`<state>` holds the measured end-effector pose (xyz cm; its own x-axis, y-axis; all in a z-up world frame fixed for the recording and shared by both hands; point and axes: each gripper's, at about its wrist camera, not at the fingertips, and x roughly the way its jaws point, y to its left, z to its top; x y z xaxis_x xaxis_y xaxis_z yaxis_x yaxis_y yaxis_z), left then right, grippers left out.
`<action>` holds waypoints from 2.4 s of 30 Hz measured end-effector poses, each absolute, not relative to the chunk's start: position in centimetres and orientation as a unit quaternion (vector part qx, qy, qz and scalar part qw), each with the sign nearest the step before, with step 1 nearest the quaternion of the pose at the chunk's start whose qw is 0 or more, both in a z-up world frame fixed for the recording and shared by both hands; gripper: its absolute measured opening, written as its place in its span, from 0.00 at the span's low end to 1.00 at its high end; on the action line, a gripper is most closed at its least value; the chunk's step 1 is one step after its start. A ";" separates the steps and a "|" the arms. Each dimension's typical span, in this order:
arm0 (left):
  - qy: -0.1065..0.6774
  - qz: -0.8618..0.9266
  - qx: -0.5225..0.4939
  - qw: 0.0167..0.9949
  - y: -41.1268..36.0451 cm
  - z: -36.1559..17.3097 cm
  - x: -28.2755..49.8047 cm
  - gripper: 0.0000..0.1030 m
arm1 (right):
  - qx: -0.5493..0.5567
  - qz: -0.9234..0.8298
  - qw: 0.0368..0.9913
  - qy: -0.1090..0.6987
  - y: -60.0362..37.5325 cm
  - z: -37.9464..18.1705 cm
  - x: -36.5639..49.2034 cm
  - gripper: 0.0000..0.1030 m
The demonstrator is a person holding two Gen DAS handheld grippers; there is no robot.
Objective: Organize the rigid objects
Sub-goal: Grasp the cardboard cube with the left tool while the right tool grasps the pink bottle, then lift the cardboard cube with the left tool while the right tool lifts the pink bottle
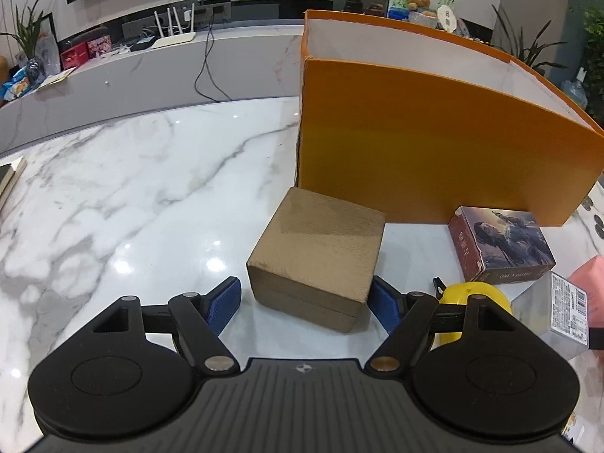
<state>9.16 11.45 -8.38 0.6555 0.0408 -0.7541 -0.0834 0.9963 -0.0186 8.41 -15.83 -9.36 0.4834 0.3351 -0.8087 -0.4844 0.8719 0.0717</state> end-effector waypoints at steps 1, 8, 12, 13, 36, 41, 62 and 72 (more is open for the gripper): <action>0.412 0.032 -0.025 0.910 11.4 -8.4 9.2 0.86 | -0.076 0.238 0.858 0.449 -15.9 -9.5 8.6 0.78; 0.401 0.017 -0.025 0.916 11.1 -8.7 9.9 0.86 | -0.061 0.243 0.878 0.407 -16.0 -10.2 7.9 0.77; 0.389 0.012 -0.009 0.921 10.5 -9.1 10.4 0.86 | -0.081 0.243 0.893 0.370 -15.6 -10.9 7.1 0.76; 0.385 0.012 -0.001 0.923 10.3 -9.2 10.5 0.86 | -0.086 0.242 0.897 0.359 -15.5 -11.1 6.9 0.76; 0.399 0.026 0.015 0.917 10.2 -8.5 9.0 0.65 | -0.089 0.259 0.905 0.325 -14.8 -11.1 7.0 0.41; 0.398 0.033 0.013 0.917 10.3 -7.3 8.0 0.65 | -0.090 0.259 0.904 0.329 -15.0 -10.6 6.7 0.41; 0.375 0.061 0.005 0.925 8.6 0.1 2.7 0.65 | -0.083 0.282 0.921 0.254 -13.6 -0.3 4.7 0.41; 0.379 0.059 0.036 0.923 6.9 5.5 2.5 0.65 | -0.123 0.303 0.902 0.284 -12.2 4.4 5.7 0.41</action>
<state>2.50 6.89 5.50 0.7053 0.1361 -0.6957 -0.0819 0.9905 0.1108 5.73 -12.22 4.37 0.6559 0.4758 -0.5860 -0.6159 0.7862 -0.0510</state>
